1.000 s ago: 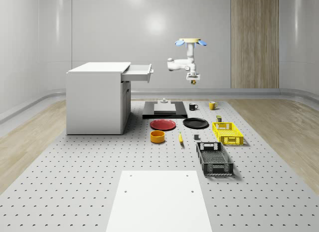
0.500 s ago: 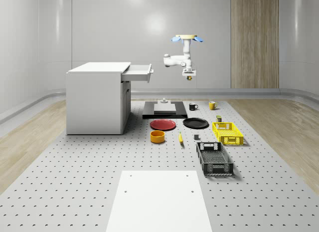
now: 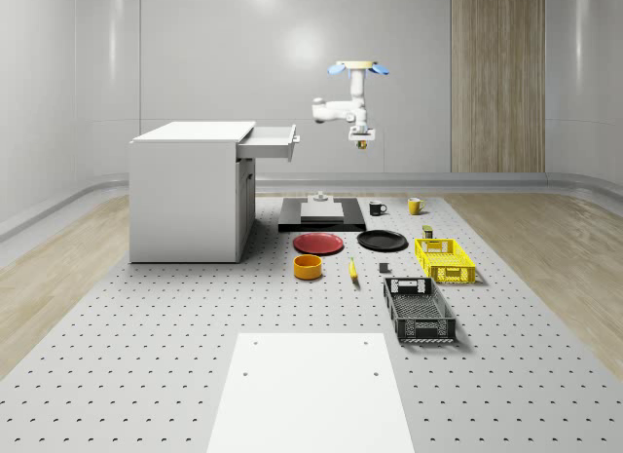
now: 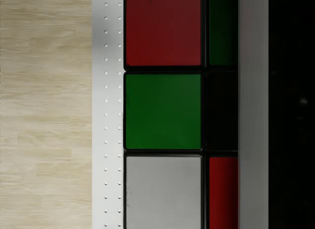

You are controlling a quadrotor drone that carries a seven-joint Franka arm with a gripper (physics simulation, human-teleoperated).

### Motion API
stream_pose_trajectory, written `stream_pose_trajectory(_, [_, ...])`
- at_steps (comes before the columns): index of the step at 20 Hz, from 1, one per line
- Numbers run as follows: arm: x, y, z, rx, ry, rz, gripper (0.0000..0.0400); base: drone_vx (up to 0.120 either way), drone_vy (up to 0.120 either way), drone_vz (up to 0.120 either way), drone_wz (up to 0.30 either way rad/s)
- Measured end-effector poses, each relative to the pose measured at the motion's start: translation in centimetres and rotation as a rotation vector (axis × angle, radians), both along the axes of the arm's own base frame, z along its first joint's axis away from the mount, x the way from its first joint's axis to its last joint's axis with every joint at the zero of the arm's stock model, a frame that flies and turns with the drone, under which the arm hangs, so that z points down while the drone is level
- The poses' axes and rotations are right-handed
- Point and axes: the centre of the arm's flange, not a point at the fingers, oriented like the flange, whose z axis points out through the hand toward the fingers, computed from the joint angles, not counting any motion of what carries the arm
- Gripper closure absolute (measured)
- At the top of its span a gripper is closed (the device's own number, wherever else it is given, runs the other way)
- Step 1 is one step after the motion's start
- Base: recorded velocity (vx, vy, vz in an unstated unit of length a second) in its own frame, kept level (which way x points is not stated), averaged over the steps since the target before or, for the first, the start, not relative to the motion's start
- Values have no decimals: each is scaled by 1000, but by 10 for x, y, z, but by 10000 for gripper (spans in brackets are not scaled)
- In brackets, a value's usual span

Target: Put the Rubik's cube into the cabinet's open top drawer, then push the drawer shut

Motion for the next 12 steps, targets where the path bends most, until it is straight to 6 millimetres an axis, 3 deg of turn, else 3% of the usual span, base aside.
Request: stream_pose_trajectory(12, [0,0,0,0,0,0,75,0,-120,120,0])
